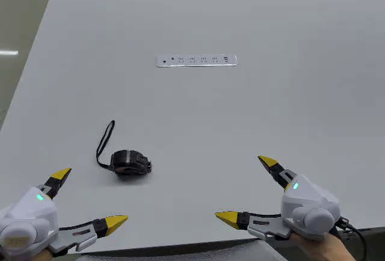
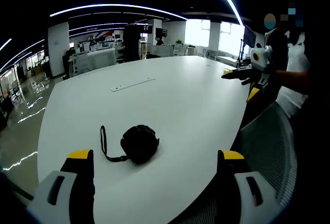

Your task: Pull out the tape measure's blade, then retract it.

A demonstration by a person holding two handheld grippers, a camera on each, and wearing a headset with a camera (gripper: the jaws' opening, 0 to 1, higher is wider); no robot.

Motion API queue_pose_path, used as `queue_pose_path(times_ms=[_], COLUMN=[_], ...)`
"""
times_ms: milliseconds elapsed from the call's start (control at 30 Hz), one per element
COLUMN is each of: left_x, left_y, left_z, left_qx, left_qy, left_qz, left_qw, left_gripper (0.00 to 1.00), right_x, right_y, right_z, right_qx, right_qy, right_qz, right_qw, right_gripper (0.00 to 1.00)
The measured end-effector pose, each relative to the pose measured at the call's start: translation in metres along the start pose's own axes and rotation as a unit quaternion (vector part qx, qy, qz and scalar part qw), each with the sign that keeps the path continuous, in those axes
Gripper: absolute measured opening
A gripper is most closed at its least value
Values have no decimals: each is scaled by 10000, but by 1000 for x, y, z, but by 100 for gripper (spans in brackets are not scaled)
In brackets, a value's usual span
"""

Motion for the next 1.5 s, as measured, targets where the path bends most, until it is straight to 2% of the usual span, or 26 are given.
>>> queue_pose_path(times_ms=[433,967,1500], left_x=[1,1,-8], left_y=[3,0,-8], left_z=[5,4,4], left_qx=[-25,-5,-153], left_qy=[15,27,-302], left_qz=[0,8,103], left_qw=[10000,10000,9994], left_gripper=[99,97,94], right_x=[3,5,10], right_y=[4,5,-3], right_z=[3,4,3], right_qx=[-21,-45,-99], right_qy=[-48,-23,101], right_qz=[34,23,-115], right_qw=[10000,10000,9998], right_gripper=[99,98,95])
Point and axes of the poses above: the centre of the closed fingertips' face, and the gripper's own axes: y roughly backward along the fingers, x roughly to its right, z roughly out of its underside, the point moved 3 cm from there along y, roughly backward along the fingers, and after that the axes turned 9 degrees about -y, right-handed, at the moved point
